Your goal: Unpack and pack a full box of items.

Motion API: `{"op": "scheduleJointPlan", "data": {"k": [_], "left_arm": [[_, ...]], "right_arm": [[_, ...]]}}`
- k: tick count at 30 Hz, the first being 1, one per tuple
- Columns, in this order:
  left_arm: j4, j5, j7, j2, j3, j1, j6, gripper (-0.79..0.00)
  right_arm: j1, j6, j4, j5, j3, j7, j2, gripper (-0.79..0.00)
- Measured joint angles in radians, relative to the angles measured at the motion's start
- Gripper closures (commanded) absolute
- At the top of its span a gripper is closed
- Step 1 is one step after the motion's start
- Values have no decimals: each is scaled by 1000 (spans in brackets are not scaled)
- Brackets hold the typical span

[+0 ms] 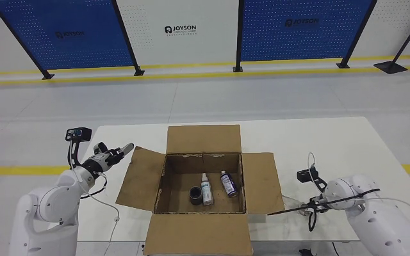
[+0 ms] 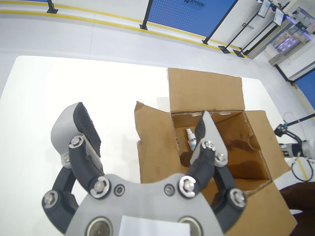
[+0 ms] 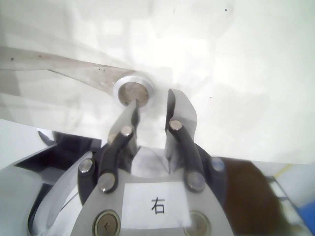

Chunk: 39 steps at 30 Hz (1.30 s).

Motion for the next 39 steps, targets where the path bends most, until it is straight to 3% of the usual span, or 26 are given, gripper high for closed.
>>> {"op": "scheduleJointPlan", "data": {"k": [7, 11, 13, 17, 25, 30, 39], "left_arm": [[0, 0, 0, 0, 0, 0, 0, -785], [0, 0, 0, 0, 0, 0, 0, -785], [0, 0, 0, 0, 0, 0, 0, -785], [0, 0, 0, 0, 0, 0, 0, -785], [0, 0, 0, 0, 0, 0, 0, -785], [0, 0, 0, 0, 0, 0, 0, -785], [0, 0, 0, 0, 0, 0, 0, -785]], "right_arm": [[28, -3, 52, 4, -39, -21, -13, -203], [36, -4, 72, 5, -55, -26, -19, -129], [39, -4, 81, 4, -62, -29, -21, -52], [42, -4, 95, 4, -71, -34, -25, -3], [48, -3, 102, 10, -69, -39, -28, 0], [54, 22, 48, 8, -6, -39, -15, 0], [29, 71, -180, -11, 209, -5, 27, 0]]}}
